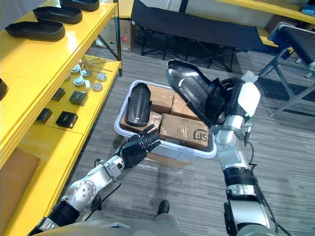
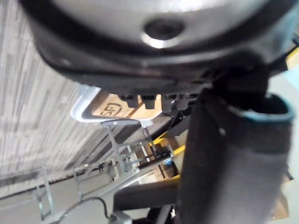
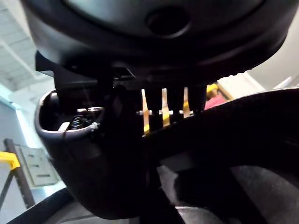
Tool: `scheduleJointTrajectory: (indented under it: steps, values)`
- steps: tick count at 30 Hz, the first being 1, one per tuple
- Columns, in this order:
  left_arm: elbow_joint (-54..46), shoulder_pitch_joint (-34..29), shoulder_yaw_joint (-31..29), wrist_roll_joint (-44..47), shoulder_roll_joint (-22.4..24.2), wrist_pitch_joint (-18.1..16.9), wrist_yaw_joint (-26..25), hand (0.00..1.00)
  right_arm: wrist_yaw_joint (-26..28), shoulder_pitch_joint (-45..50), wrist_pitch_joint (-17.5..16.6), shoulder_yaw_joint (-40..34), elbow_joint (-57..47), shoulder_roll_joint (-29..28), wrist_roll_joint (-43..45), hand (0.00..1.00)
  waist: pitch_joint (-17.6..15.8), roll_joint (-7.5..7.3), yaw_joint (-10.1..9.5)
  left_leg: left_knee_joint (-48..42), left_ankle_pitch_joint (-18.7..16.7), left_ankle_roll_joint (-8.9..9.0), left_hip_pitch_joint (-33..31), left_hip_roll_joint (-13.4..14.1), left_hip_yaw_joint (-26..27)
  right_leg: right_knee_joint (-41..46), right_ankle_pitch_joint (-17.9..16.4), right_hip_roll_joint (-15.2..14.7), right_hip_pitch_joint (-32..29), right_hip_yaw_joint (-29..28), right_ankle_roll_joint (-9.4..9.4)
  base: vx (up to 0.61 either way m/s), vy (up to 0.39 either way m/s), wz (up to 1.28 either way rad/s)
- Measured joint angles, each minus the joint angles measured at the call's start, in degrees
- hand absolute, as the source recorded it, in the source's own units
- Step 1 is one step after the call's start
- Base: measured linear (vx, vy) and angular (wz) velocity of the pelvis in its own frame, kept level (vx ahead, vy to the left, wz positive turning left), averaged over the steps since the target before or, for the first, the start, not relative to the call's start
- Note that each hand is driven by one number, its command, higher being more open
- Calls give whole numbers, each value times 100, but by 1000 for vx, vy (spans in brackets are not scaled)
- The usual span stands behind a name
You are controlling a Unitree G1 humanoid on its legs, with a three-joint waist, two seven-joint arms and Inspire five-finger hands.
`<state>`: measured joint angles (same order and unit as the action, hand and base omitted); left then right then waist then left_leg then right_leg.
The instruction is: Walk over and take three plastic housings, then place them on the shelf
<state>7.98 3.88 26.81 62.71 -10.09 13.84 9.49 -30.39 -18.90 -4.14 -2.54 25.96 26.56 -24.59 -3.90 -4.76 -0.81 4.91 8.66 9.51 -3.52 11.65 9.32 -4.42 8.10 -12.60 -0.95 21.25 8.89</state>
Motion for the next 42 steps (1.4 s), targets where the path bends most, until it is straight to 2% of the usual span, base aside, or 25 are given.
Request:
scheduleJointTrajectory:
  steps: [3,5,12,21,29,35,36,39,42]
  values:
    - [127,128,62,543,141,-32,-73,100,17,51,-116,247,0,-214,-140,0,14,-4,27,-1,0,-1,7,-6,-2,-1,13,-5,5,-2,4,0,0,0]
    - [265,210,181,955,157,-130,-80,100,18,97,-313,429,0,-287,-208,0,21,-3,38,-1,1,-3,20,-15,-2,-1,19,-14,17,-1,6,0,0,0]
    - [608,545,247,1144,280,-271,-96,100,68,248,-745,706,0,-573,-448,0,36,3,47,-1,3,-7,63,-18,0,-3,23,-20,53,3,4,0,0,0]
    - [864,780,443,1115,474,-283,-339,100,379,301,-823,1321,0,-996,-444,0,102,34,74,-4,2,-7,69,-22,1,-6,24,-23,61,6,5,0,0,0]
    - [1069,780,526,1070,473,-301,-504,100,417,488,-899,1609,0,-1168,-600,0,122,48,-25,-5,-7,-16,96,-39,-19,-8,24,-39,111,32,5,0,0,1]
    - [1069,780,662,733,473,-607,-710,100,409,488,-898,1684,0,-1287,-583,0,127,49,-58,-5,-8,-17,96,-39,-41,-9,23,-40,125,63,4,0,0,0]
    - [1063,781,675,695,473,-664,-777,0,410,488,-897,1688,0,-1295,-571,0,132,49,-60,-5,-8,-17,96,-39,-42,-10,23,-40,126,65,4,0,0,0]
    - [1055,780,865,701,495,-1035,-1092,0,409,489,-874,1732,0,-1302,-543,0,140,48,-74,-6,-8,-16,96,-39,-48,-10,23,-40,130,72,4,0,0,0]
    - [1058,777,758,742,553,-1384,-1348,0,329,526,-863,1731,0,-1318,-284,0,141,47,-90,-6,-8,-16,101,-39,-52,-11,23,-39,135,76,3,0,0,0]
